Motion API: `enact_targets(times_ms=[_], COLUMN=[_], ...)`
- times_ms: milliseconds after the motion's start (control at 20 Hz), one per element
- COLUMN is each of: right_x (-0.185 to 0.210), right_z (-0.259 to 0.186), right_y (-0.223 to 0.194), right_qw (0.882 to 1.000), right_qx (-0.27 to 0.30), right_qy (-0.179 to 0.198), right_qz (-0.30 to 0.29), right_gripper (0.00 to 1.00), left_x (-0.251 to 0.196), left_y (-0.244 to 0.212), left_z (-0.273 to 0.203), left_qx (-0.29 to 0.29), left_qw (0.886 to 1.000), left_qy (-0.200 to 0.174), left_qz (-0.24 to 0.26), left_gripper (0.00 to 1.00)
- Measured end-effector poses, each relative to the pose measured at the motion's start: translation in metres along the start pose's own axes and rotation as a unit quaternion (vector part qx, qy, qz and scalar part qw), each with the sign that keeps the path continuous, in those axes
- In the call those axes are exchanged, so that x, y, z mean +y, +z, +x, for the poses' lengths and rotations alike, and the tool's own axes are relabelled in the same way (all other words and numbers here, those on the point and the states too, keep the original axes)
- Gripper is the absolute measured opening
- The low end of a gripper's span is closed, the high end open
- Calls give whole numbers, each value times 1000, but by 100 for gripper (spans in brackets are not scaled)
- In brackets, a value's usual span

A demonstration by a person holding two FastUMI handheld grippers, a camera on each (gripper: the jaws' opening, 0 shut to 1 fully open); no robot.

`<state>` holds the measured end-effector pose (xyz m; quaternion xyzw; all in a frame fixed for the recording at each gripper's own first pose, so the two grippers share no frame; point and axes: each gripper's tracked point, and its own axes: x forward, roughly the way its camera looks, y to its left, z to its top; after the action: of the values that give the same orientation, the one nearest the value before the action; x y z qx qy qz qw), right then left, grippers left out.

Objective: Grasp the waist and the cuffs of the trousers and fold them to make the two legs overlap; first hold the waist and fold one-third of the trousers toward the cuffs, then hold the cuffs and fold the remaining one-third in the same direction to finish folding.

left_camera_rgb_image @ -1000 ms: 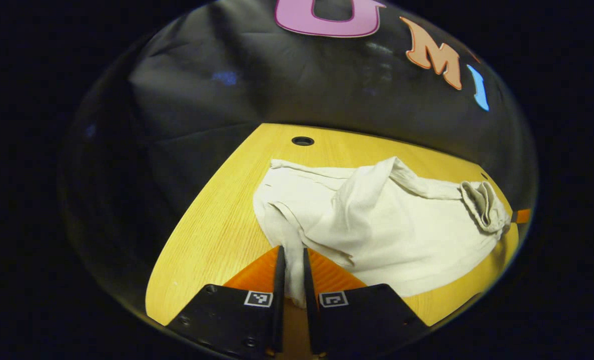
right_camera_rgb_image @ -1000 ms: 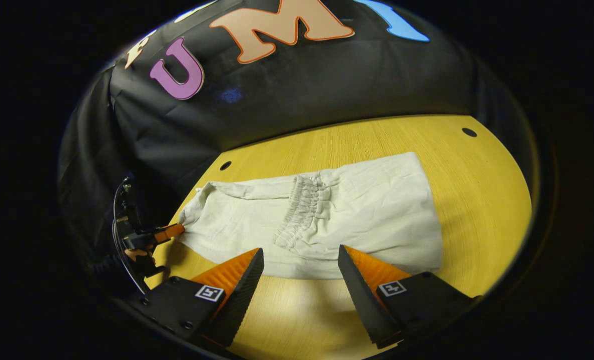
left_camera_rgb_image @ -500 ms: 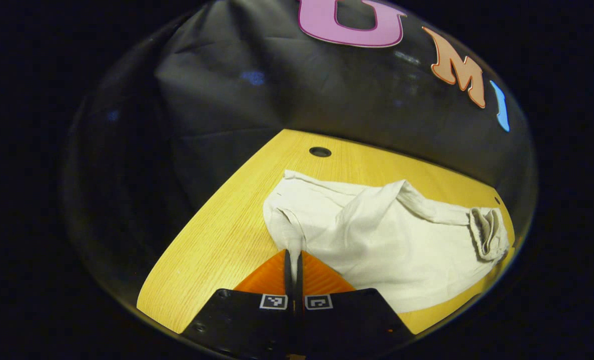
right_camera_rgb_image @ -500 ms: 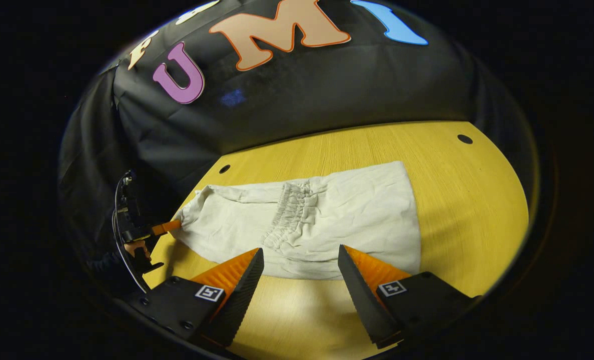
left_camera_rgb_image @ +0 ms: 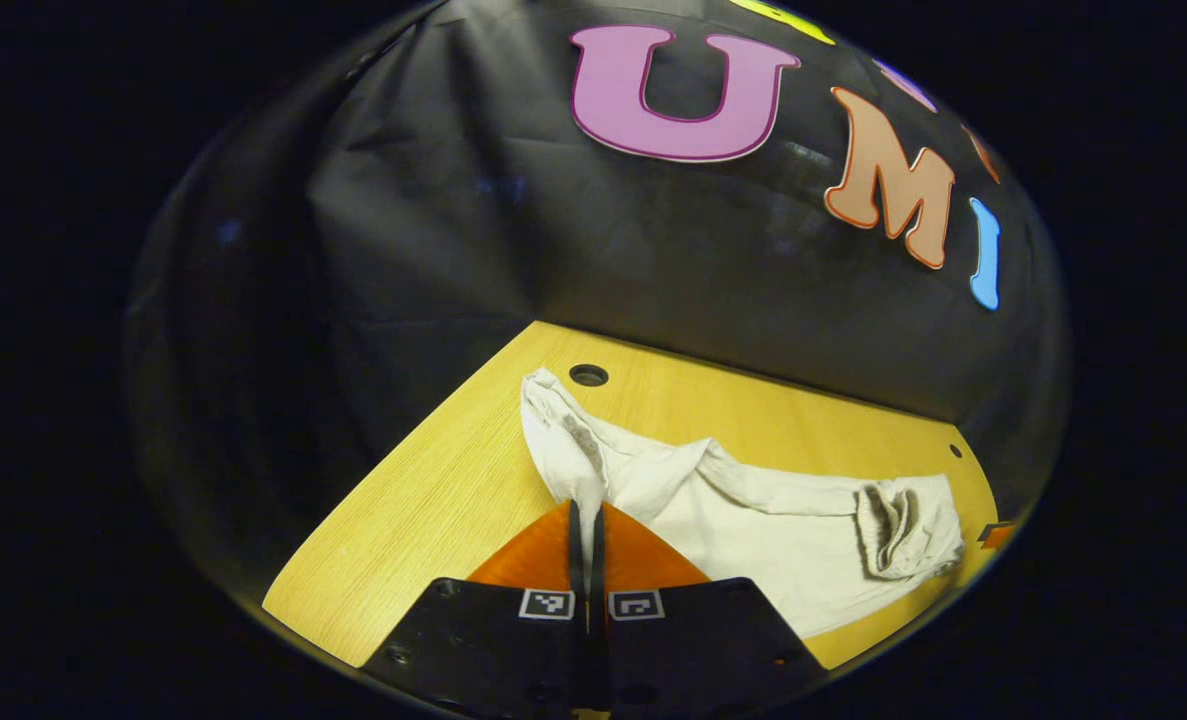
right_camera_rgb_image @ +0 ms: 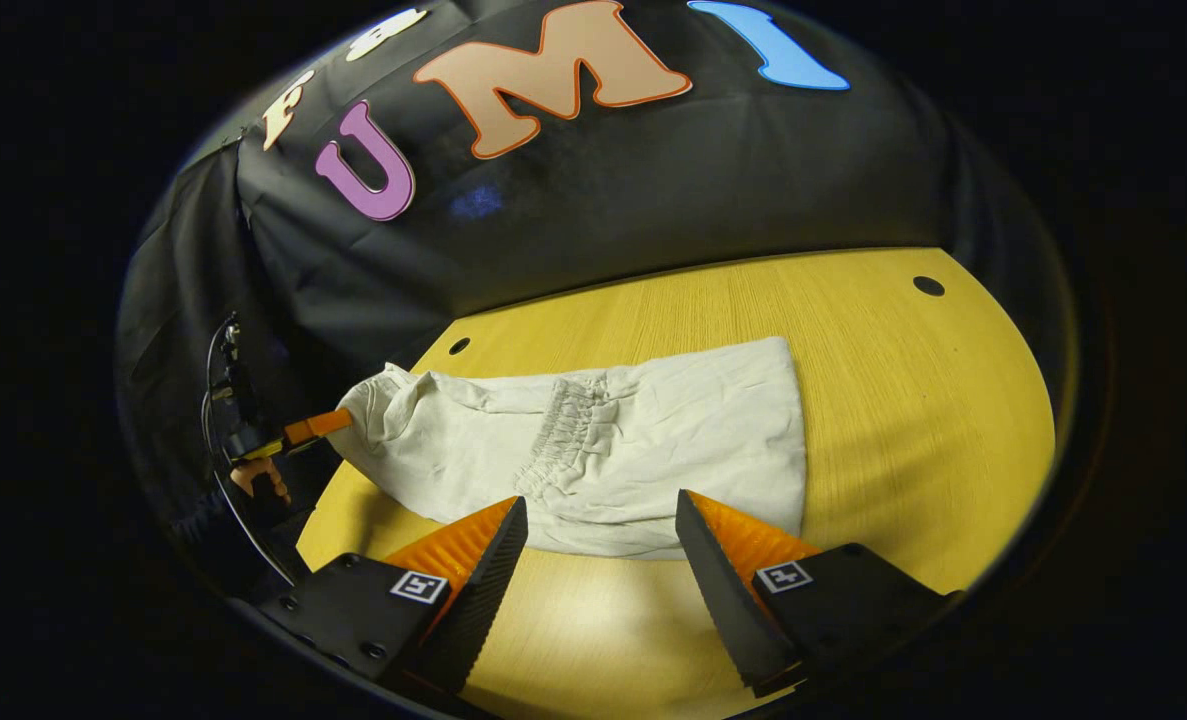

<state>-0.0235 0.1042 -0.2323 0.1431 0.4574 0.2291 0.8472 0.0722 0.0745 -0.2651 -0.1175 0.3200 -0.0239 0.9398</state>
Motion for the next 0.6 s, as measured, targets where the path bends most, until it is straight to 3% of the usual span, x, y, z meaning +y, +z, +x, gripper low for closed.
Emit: enact_targets(times_ms=[50,150,200,250,300,600], right_x=[-3,-9,-13,-17,-20,-47], right_z=[-3,-7,-10,-12,-15,-31], right_y=[1,3,4,6,7,9], right_qw=[1000,1000,1000,1000,1000,1000], right_qx=[-2,-5,-7,-9,-12,-19], right_qy=[1,5,6,7,8,6], right_qz=[-1,0,0,1,1,10], right_gripper=[96,96,90,90,96,96], left_x=[-8,-27,-36,-46,-58,-128], left_y=[7,18,23,29,35,58], left_z=[-4,-8,-11,-14,-16,-21], left_qx=[-6,-17,-21,-25,-30,-43], left_qw=[1000,1000,1000,999,999,996], left_qy=[-2,-11,-15,-21,-26,-64], left_qz=[1,5,7,10,14,37], left_gripper=[0,0,0,0,0,0])
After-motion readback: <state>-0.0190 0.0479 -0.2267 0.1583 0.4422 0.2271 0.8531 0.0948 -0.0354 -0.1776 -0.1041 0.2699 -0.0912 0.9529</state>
